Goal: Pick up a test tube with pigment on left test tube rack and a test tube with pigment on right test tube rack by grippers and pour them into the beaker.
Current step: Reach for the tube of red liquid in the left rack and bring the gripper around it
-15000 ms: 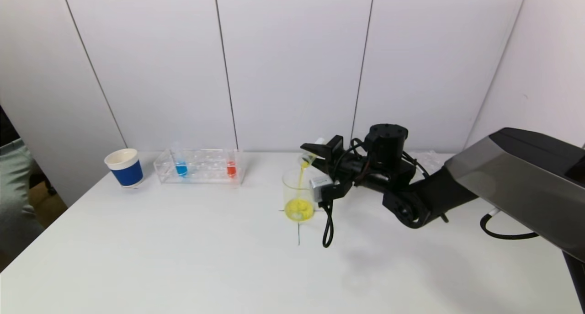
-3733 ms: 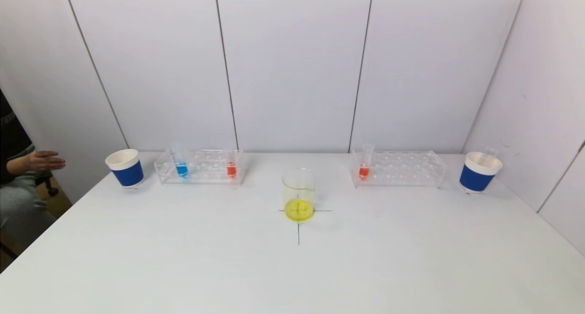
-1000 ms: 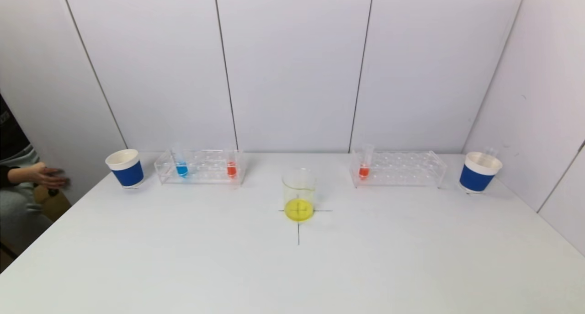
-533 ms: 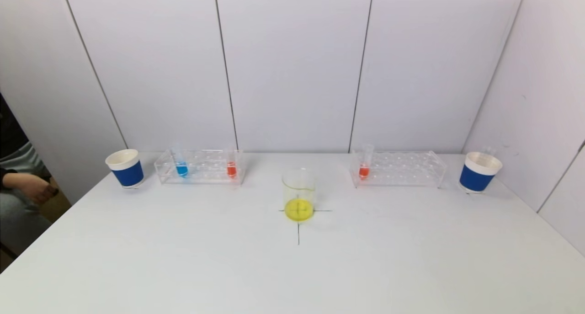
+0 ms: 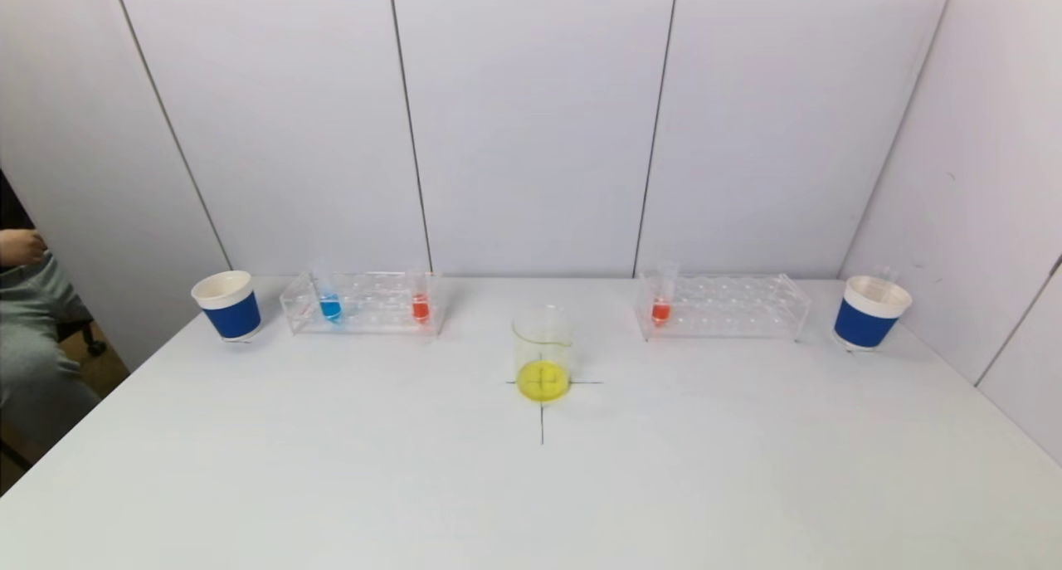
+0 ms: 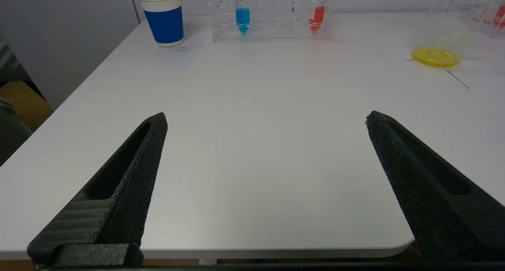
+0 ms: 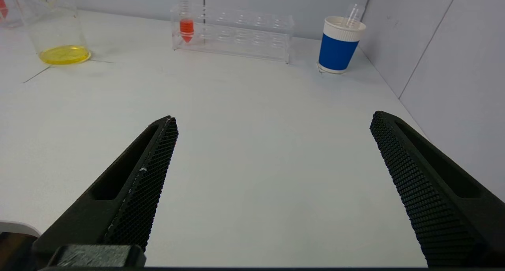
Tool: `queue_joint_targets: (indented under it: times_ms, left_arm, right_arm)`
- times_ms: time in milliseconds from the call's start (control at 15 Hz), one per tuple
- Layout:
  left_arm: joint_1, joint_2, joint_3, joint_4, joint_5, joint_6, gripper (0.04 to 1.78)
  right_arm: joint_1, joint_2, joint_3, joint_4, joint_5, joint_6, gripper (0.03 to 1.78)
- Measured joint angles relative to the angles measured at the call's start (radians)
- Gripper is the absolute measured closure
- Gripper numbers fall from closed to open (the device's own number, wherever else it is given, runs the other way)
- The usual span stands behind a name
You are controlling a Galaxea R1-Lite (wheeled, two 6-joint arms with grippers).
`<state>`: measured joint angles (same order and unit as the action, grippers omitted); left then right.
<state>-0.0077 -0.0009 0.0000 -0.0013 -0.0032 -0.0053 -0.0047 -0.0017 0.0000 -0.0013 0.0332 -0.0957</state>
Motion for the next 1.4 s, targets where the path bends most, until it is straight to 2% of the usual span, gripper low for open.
queue_joint_targets:
  times_ms: [1400]
  left_arm:
    - [0.0, 0.0, -0.031, 0.01, -0.004, 0.01, 0.06]
  right_arm:
    - [0.0, 0.0, 0.0, 0.0, 0.0, 0.0, 0.04]
